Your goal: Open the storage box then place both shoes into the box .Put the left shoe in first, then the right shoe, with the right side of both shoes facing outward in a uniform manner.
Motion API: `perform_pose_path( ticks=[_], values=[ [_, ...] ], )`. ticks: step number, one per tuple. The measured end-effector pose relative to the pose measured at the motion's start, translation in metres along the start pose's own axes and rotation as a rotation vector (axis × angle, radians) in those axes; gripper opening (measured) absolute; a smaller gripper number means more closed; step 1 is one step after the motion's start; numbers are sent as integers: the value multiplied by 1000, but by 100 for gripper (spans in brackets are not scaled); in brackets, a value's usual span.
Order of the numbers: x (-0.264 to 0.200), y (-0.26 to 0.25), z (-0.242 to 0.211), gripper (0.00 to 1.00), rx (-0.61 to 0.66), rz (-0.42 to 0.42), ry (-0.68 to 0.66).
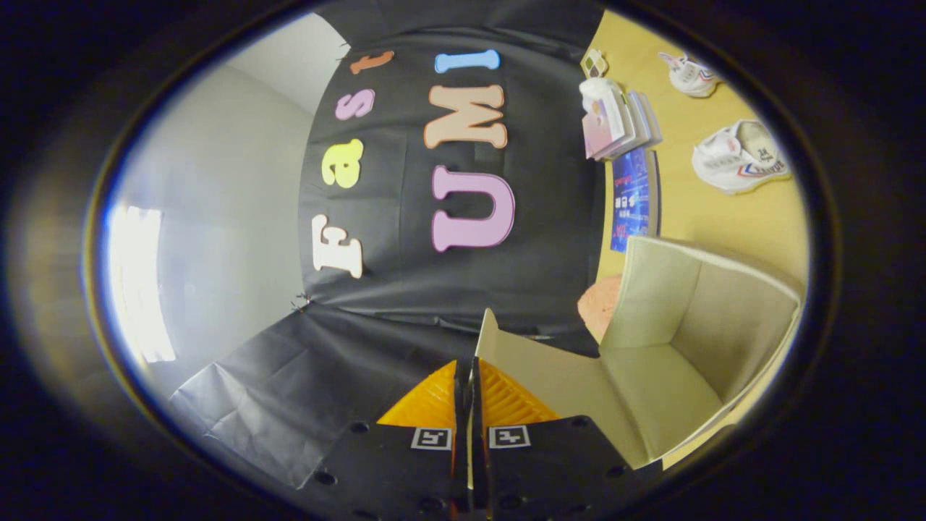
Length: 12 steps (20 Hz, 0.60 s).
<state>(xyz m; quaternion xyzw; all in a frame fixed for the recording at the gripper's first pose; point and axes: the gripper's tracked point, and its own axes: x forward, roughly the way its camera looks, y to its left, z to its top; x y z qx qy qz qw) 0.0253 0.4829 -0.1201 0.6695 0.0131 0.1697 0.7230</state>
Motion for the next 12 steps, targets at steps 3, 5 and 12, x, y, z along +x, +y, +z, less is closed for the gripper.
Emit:
perform_pose_path(
  ticks=[3,5,12],
  values=[
    [7,7,-45,5,-60,4,105],
    [14,7,-67,6,-106,4,161],
    [-13,-7,-61,52,-287,-26,265]
  ],
)
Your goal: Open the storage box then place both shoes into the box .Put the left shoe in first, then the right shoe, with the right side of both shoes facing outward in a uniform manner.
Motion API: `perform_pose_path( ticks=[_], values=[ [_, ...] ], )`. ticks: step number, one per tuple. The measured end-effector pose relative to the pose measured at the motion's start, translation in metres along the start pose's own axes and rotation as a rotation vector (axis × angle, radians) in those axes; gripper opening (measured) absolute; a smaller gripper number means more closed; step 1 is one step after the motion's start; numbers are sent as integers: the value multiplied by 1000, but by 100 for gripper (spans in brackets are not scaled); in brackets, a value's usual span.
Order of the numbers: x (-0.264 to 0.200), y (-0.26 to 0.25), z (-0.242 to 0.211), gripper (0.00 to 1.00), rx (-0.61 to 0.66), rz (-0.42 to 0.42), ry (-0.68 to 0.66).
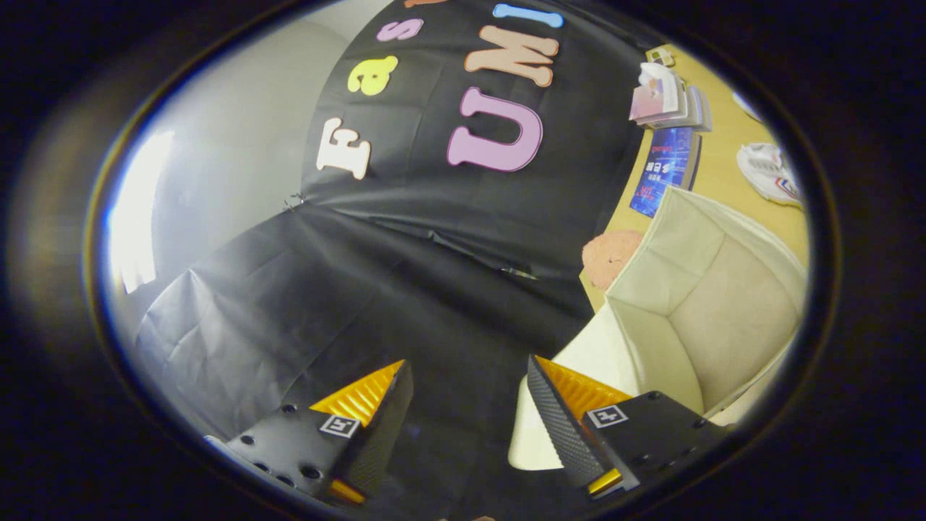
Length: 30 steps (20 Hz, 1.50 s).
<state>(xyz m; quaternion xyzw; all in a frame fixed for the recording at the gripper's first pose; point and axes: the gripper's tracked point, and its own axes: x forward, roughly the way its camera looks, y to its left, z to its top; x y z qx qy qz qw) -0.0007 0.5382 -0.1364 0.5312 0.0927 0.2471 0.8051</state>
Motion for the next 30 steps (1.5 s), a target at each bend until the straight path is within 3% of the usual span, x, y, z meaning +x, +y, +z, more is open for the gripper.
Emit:
perform_pose_path(
  ticks=[5,12,17,20,26,30],
  values=[
    [-33,-22,45,98,-191,-75,32],
    [-96,-94,141,98,-484,-339,9],
    [-158,-207,206,98,-609,-650,6],
    [-173,-261,226,99,-655,-775,43],
    [-190,-341,238,97,-740,-919,197],
    [-184,-379,233,94,-787,-936,307]
  ],
)
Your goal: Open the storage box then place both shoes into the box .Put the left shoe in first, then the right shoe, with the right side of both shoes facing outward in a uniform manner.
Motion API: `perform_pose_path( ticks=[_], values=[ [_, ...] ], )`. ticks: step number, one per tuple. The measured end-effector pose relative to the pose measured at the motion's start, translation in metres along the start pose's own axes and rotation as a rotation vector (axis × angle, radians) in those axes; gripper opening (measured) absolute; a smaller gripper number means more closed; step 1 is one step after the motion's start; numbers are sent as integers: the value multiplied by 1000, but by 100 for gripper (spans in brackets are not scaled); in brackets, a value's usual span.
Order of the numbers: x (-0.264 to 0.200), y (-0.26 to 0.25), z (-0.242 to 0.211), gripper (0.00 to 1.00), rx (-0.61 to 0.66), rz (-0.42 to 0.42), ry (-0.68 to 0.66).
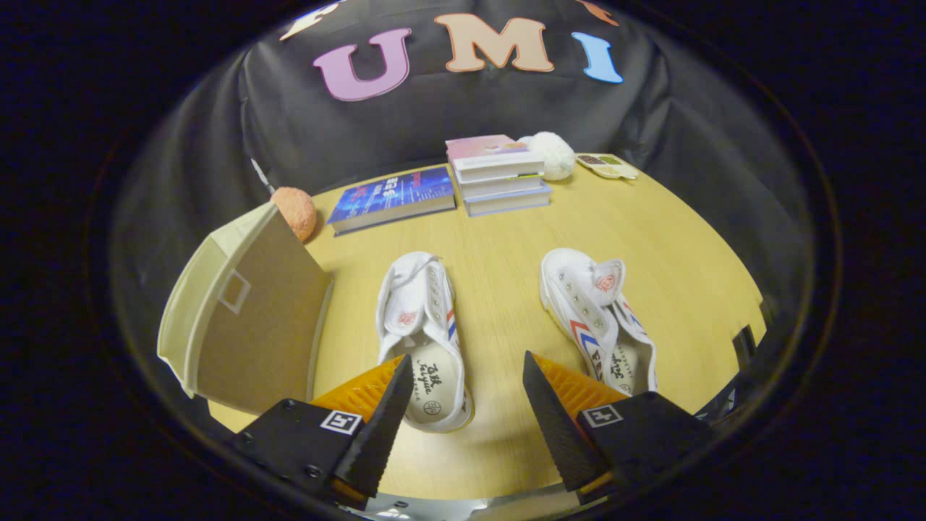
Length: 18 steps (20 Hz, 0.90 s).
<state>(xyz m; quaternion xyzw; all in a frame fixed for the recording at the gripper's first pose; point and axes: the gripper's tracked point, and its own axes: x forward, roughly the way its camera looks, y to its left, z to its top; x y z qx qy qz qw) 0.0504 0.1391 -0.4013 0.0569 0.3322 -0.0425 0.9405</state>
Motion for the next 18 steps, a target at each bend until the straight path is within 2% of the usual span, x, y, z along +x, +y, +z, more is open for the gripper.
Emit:
perform_pose_path(
  ticks=[3,6,13,15,18],
  values=[
    [23,-8,-5,90,-85,-22,38],
    [42,-5,-2,83,-122,-6,41],
    [81,6,16,67,-131,29,25],
    [88,7,21,67,-159,26,16],
    [101,12,34,57,-141,31,-21]
  ],
)
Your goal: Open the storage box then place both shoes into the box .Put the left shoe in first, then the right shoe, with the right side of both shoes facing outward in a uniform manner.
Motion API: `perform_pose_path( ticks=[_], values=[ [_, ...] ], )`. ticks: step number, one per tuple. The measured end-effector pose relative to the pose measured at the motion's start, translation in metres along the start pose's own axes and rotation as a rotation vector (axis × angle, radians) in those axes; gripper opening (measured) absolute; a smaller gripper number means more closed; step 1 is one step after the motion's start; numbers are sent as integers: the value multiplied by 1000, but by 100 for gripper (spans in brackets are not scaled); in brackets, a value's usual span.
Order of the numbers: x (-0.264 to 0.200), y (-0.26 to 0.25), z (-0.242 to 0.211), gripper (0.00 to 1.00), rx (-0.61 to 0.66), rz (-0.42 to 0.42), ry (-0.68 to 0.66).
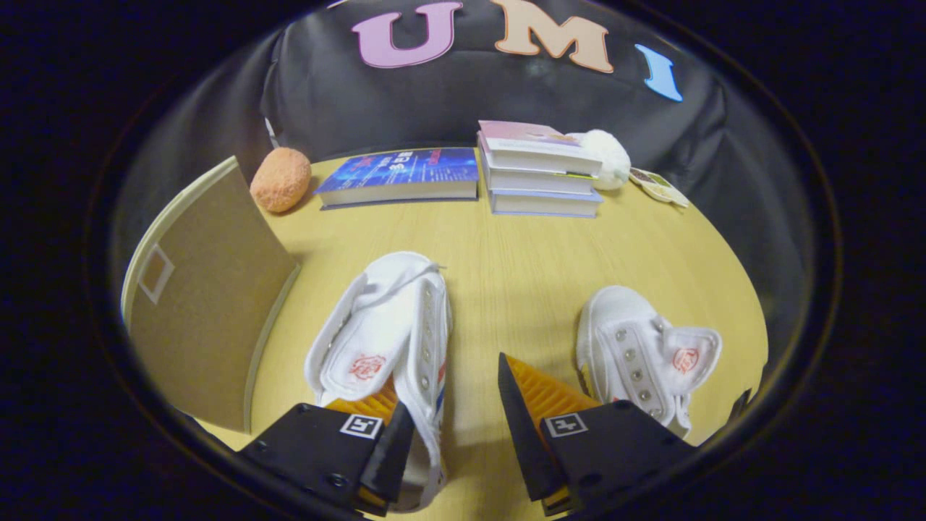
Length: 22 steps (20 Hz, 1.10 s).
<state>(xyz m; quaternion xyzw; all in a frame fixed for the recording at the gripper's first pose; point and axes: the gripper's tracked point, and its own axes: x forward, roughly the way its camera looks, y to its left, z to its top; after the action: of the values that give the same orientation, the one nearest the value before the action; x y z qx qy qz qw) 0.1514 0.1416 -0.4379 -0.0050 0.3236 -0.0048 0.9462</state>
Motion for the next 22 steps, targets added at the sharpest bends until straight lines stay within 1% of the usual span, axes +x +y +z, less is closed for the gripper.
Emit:
perform_pose_path(
  ticks=[4,7,9,10,11,13,15,18,19,22],
  values=[
    [9,9,1,45,-66,27,-5],
    [10,10,0,36,-70,26,-10],
    [9,19,-3,22,-63,69,3],
    [11,18,0,15,-56,61,-2],
    [8,18,-1,13,-54,58,-6],
    [10,19,4,4,-67,25,-31],
    [5,23,10,3,-107,-15,-73],
    [-3,38,20,2,-173,-46,-118],
    [-6,38,24,2,-201,-74,-124],
    [-22,31,44,2,-327,-193,-156]
  ],
)
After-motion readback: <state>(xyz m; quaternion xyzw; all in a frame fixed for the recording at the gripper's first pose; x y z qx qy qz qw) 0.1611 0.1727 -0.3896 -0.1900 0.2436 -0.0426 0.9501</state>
